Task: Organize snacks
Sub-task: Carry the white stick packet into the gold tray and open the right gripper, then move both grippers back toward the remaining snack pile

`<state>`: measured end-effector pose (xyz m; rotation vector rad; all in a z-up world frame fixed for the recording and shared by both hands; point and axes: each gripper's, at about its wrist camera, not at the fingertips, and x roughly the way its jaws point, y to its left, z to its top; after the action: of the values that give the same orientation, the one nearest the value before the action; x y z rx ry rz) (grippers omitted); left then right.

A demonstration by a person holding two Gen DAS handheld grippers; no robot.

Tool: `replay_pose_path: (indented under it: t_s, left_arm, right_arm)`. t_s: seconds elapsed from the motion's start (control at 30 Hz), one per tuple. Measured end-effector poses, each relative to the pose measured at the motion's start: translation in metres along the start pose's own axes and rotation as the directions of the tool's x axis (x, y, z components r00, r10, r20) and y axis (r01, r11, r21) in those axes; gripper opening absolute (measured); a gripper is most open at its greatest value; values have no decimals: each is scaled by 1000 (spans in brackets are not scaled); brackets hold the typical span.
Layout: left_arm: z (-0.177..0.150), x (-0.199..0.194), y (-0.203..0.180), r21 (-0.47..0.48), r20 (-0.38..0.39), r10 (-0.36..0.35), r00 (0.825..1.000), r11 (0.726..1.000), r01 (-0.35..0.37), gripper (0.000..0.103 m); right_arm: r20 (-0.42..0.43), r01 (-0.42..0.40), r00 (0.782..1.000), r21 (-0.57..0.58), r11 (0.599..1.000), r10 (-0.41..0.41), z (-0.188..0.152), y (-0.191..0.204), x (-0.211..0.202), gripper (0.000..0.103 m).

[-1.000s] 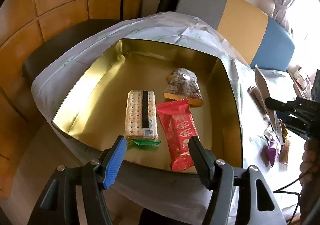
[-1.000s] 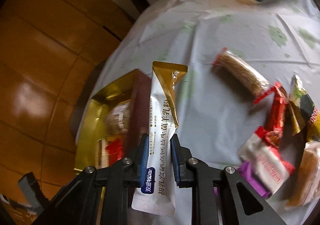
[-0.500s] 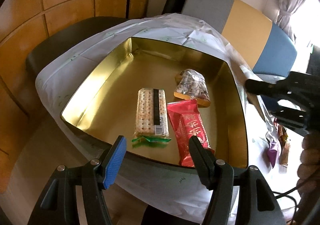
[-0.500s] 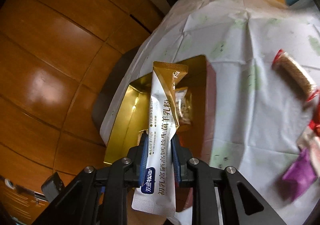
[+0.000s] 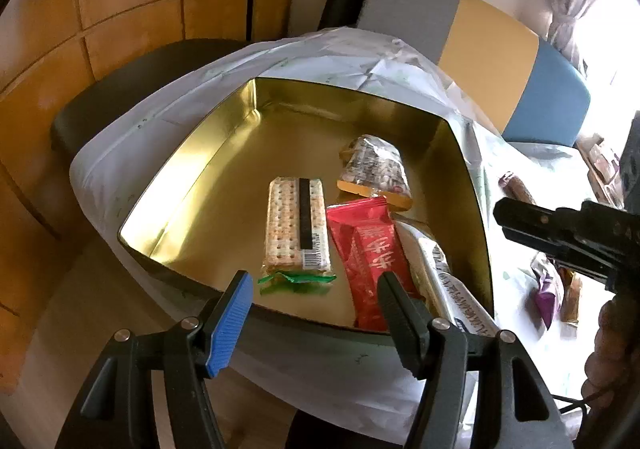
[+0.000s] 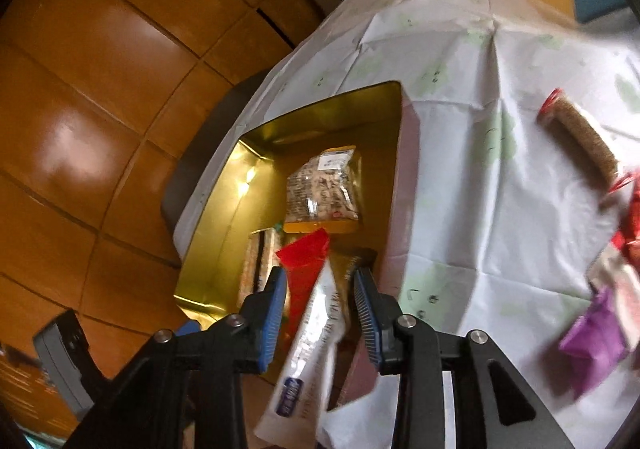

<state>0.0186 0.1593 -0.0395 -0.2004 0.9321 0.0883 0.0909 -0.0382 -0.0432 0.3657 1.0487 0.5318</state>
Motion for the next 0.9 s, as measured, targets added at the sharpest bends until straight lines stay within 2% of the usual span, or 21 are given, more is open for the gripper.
replay_pose_path:
  t_s: [0.33, 0.47, 0.9]
  left_arm:
    - [1, -6, -12, 40, 16, 10, 1000, 999, -10, 65]
    - [1, -6, -17, 50, 13, 8, 1000, 999, -9, 65]
    - [0, -9, -30, 86, 23, 10, 1000, 996, -12, 65]
  right_arm:
    - [70, 105, 993, -116, 988, -97, -14, -7, -35, 40]
    - [98, 162, 984, -120, 979, -151, -20, -23, -52, 48]
    - [101, 306, 950, -118, 945, -295, -35, -72, -78, 49]
